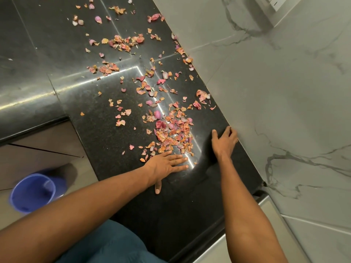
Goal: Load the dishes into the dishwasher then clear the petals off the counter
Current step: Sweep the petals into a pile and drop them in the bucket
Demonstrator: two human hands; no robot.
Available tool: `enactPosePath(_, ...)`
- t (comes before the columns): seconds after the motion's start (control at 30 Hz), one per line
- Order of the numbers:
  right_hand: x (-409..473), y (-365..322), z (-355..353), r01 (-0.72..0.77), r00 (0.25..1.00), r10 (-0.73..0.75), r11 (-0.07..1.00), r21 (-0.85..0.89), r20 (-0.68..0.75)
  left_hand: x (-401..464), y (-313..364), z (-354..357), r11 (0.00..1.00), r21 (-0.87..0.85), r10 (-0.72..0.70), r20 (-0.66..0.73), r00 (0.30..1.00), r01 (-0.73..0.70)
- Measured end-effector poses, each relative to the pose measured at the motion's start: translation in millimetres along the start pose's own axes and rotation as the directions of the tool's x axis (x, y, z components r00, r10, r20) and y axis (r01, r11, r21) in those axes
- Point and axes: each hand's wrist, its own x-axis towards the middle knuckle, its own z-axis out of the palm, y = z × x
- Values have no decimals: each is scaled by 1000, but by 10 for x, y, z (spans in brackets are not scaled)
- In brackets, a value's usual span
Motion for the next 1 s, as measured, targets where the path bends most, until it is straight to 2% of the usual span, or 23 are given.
enactPosePath(0.1,-141,-101,119,153,982,-167,978,145,92,-4,-6,0,1000,-15,6,-7,1000,-6)
enactPosePath(0.17,-215,-125,106,214,975,-220,932,293,-13,-15,-4,1,1000,-10,10,-6,1000,-10)
enactPosePath(0.23,-210,-112,62,189,967,-113,918,348,-226,-12,-3,13,1000,-1,4,-14,1000,-4)
enactPosePath(0.3,-119,-54,22,73,956,20,950,303,-293,-13,-4,18,1000,5,5,-12,1000,-5)
enactPosePath(0.4,-46,-29,72,-36,990,48,995,97,-130,0,-11,24,1000,-1,3,-15,1000,-3)
enactPosePath(0.47,-80,-87,178,77,997,-78,995,-57,-13,17,-13,28,1000,13,1,-22,1000,-1)
enactPosePath(0.53,-143,-177,301,280,958,-269,952,-127,96,19,-12,34,1000,3,-12,-15,1000,12)
enactPosePath(0.6,-206,-277,340,403,906,-388,913,-62,170,5,-8,25,1000,0,-11,-11,1000,11)
enactPosePath(0.67,-260,-337,298,416,888,-428,904,101,170,12,-9,27,1000,1,-7,-23,1000,7)
enactPosePath(0.73,-241,-351,212,353,932,-363,916,189,17,22,-5,46,1000,-7,-17,-29,999,16)
enactPosePath(0.8,-128,-338,114,244,960,-212,954,175,-183,13,-1,55,1000,11,-14,-30,999,14)
enactPosePath(0.83,-52,-307,74,168,969,-133,972,162,-207,11,1,61,1000,18,-8,-27,1000,9)
enactPosePath(0.9,67,-242,26,74,994,-67,994,80,-90,2,17,64,1000,17,-11,-33,999,11)
enactPosePath(0.97,95,-209,70,111,993,-111,994,-4,32,1,5,49,1000,18,-8,-35,999,9)
enactPosePath(1.0,64,-218,97,149,986,-150,989,7,70,13,-3,53,1000,15,-5,-34,999,5)
